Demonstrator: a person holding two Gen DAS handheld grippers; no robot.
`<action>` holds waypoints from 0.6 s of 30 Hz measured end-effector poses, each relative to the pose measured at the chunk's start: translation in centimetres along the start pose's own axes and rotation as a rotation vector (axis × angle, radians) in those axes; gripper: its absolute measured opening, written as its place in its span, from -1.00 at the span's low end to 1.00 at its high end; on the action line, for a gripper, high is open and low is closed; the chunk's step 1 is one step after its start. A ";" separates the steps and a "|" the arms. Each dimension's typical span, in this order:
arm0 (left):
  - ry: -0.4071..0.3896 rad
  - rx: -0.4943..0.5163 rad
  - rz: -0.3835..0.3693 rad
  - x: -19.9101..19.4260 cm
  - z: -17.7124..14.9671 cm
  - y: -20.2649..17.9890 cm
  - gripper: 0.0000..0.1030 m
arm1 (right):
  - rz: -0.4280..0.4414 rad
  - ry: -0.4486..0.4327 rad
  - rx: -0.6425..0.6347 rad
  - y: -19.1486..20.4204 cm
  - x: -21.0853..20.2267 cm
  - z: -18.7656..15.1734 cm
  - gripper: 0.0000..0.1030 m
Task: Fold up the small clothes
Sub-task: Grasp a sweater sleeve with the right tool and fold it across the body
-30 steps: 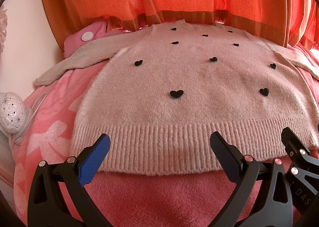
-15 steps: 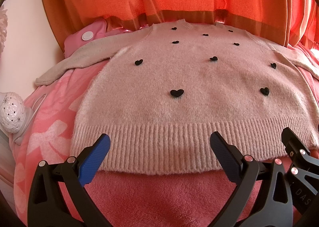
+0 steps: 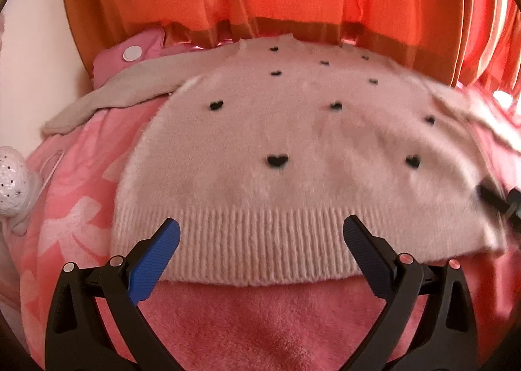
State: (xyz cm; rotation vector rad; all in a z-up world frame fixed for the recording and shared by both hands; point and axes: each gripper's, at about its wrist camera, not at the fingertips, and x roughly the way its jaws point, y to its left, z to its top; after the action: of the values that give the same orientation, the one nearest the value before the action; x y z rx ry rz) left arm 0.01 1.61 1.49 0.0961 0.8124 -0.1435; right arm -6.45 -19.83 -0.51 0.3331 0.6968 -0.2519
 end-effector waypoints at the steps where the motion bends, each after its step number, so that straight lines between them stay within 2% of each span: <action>1: -0.009 -0.011 -0.007 -0.2 0.5 0.5 0.90 | -0.008 -0.030 0.063 -2.7 -0.6 1.7 0.90; 3: -0.014 -0.034 -0.031 -0.3 2.1 1.5 0.90 | -0.024 -0.037 0.145 -7.4 -0.3 4.1 0.90; 5: -0.009 -0.062 -0.069 0.3 4.3 2.1 0.90 | -0.053 -0.011 0.251 -13.6 1.6 6.6 0.90; 8: -0.024 -0.115 -0.082 1.6 7.8 2.3 0.90 | -0.142 0.022 0.458 -23.9 5.4 8.8 0.90; 10: -0.026 -0.147 -0.098 2.8 9.8 1.9 0.90 | -0.176 0.031 0.555 -28.7 7.4 9.6 0.86; 11: -0.025 -0.173 -0.093 3.7 11.2 1.8 0.90 | -0.201 0.032 0.597 -30.7 8.2 10.0 0.78; 14: -0.022 -0.247 -0.116 6.3 13.6 1.3 0.90 | -0.259 0.046 0.727 -36.0 10.7 10.7 0.79; 15: -0.021 -0.266 -0.120 7.1 14.0 1.1 0.90 | -0.270 0.001 0.731 -36.7 10.7 11.0 0.79; 16: -0.023 -0.280 -0.125 7.9 14.5 1.0 0.90 | -0.296 -0.005 0.737 -36.6 11.2 11.6 0.76; 17: -0.022 -0.290 -0.119 8.8 14.9 0.8 0.90 | -0.307 -0.003 0.746 -36.8 11.6 12.2 0.57; 18: -0.021 -0.295 -0.114 9.5 15.2 0.7 0.90 | -0.293 -0.007 0.755 -36.9 12.1 12.7 0.08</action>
State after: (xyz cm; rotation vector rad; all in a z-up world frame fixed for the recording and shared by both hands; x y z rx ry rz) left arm 17.46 -0.68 4.93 -0.2304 0.8105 -0.1307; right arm -2.39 -59.93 -7.31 0.9496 0.6217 -0.8004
